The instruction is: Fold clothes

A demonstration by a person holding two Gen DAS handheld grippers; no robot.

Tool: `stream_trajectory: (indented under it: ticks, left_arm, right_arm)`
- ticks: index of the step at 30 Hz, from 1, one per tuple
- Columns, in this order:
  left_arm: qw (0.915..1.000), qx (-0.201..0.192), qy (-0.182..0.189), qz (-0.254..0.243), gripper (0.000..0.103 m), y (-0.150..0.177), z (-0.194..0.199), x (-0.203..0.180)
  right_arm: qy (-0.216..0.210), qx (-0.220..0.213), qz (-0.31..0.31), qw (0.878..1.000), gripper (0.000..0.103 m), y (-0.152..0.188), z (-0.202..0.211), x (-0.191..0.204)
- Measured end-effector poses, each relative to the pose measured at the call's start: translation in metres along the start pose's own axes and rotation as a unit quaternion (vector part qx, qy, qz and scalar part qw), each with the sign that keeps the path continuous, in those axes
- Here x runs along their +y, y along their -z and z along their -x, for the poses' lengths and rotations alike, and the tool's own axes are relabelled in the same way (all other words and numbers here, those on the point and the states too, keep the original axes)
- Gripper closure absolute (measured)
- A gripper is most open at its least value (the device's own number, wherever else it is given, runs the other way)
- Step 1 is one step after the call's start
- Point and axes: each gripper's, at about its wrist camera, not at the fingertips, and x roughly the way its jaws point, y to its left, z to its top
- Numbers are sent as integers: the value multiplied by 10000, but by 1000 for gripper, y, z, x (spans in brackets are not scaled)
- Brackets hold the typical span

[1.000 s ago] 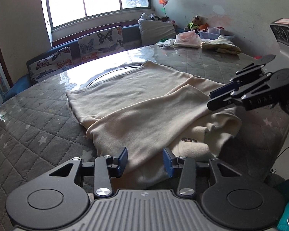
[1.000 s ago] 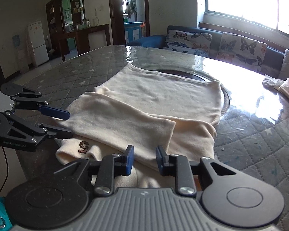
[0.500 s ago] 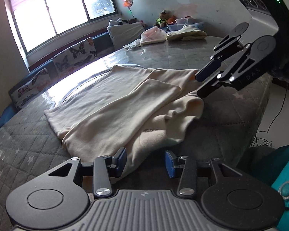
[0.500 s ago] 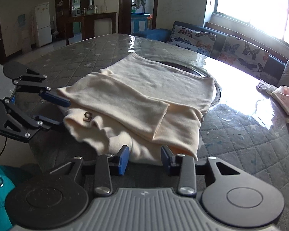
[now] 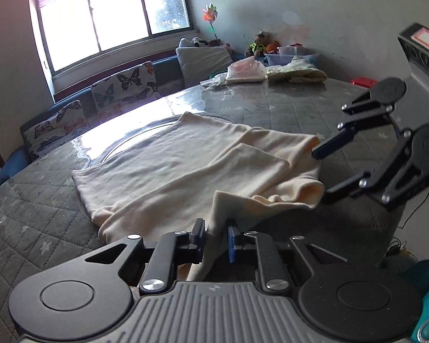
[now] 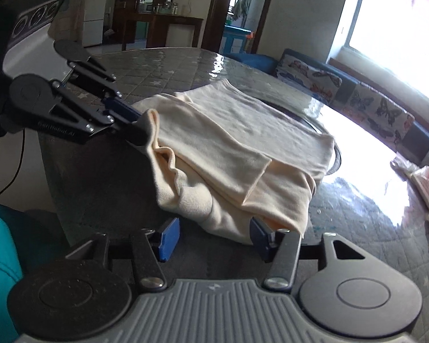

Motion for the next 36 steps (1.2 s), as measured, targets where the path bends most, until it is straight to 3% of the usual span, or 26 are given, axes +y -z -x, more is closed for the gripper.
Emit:
stream_trajectory:
  ticks: [4, 8, 10, 13, 20, 22, 23, 26, 36]
  left_arm:
    - [9999, 19, 32, 139, 85, -4, -5, 8]
    - [10000, 10, 74, 50, 80, 1, -2, 7]
    - [10000, 6, 72, -56, 76, 6, 1, 4]
    - [9998, 63, 83, -192, 67, 13, 2, 1]
    - [9987, 114, -134, -470, 63, 23, 0, -2]
    - [9988, 92, -158, -455, 67, 24, 2, 0]
    - [9988, 80, -171, -448, 81, 25, 3, 1]
    - [9989, 46, -207, -425, 94, 26, 5, 4]
    - [9987, -228, -210, -405, 98, 25, 44, 3]
  right_arm:
    - [20, -140, 171, 9998, 55, -5, -12, 3]
    - [-177, -217, 16, 9996, 80, -13, -20, -2]
    - [-247, -270, -141, 9992, 87, -16, -20, -7]
    - [-314, -310, -399, 9982, 91, -21, -19, -16]
    - [-332, -393, -601, 9969, 92, -28, -18, -24]
    - [-314, -413, -624, 9967, 93, -28, -18, -24]
    - [-297, -443, -626, 9966, 95, -28, -17, -24]
    - [-251, -563, -634, 9961, 96, -27, -13, -19]
    - [-318, -984, -489, 9934, 97, -31, 22, -6]
